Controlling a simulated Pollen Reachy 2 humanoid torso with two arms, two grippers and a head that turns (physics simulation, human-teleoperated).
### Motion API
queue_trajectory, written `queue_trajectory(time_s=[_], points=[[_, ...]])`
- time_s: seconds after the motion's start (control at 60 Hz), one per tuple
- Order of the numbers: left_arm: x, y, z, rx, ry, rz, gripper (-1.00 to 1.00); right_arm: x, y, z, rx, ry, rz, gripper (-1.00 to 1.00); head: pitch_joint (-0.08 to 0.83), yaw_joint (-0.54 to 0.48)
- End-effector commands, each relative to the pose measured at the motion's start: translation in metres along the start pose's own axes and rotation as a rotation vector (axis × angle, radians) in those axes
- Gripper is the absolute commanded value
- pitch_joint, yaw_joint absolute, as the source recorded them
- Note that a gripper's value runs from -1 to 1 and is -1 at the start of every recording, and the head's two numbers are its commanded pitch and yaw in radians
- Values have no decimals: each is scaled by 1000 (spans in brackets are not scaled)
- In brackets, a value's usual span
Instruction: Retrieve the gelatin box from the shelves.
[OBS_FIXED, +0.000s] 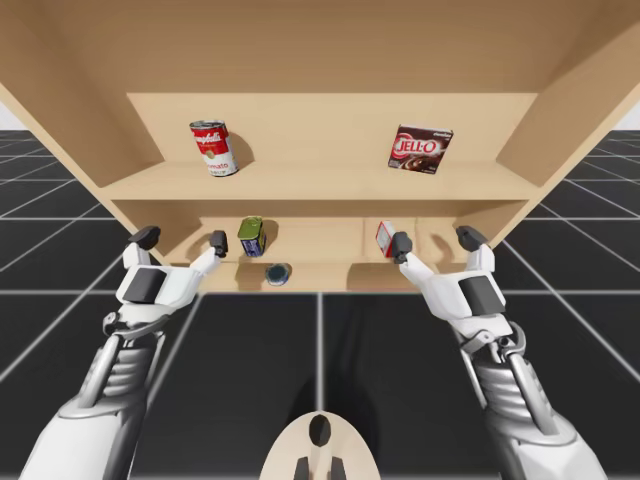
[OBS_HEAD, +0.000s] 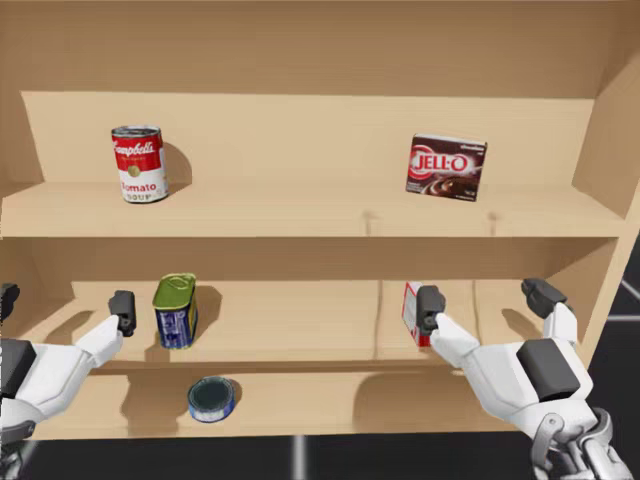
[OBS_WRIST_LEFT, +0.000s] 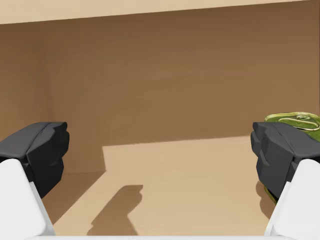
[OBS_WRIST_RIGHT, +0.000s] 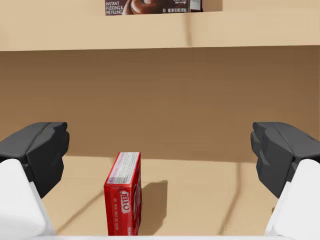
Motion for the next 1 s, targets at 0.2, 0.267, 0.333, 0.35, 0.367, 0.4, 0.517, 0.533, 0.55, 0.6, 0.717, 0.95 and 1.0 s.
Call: queue_trajectory(time_s=[0.2, 0.267, 0.333, 0.35, 0.367, 0.4, 0.517, 0.533, 0.55, 0.6, 0.717, 0.95, 1.0], points=[[0, 0, 0, -5, -3, 3, -1000, -1, 3, 0, -1, -3, -16, -1000, 385, -203], [0, 0, 0, -6, -3, 3, -1000, 0, 3, 1, -1, -4, -15, -1000, 408, -228], [0, -1, -1, -8, -3, 4, -1000, 0, 3, 1, -1, -5, -16, -1000, 420, -244], [0, -1, -1, -8, -3, 4, -1000, 0, 3, 1, -1, -5, -15, -1000, 422, -245], [0, -1, -1, -8, -2, 4, -1000, 0, 3, 1, -1, -5, -15, -1000, 425, -248], [0, -1, -1, -7, -2, 4, -1000, 1, 4, 1, -2, -4, -16, -1000, 428, -249], [0, -1, -1, -5, -1, 6, -1000, 12, 10, 5, 13, 33, -56, -1000, 431, -237], [0, -1, -1, -5, -1, 7, -1000, 18, 14, 8, 24, 50, -66, -1000, 429, -230], [0, -1, -1, -5, 0, 7, -1000, 20, 15, 10, 31, 51, -71, -1000, 429, -228], [-1, -1, -2, -6, 2, 7, -1000, 29, 21, 17, 62, 62, -91, -1000, 430, -221], [-1, -1, -2, -7, 3, 6, -1000, 41, 37, 31, 79, 84, -102, -1000, 433, -222], [-1, 0, -1, -5, 4, 7, -1000, 26, 50, 36, 54, 136, -79, -1000, 439, -224], [-1, 0, -1, -5, 4, 8, -1000, 20, 49, 33, 51, 148, -94, -1000, 441, -225]])
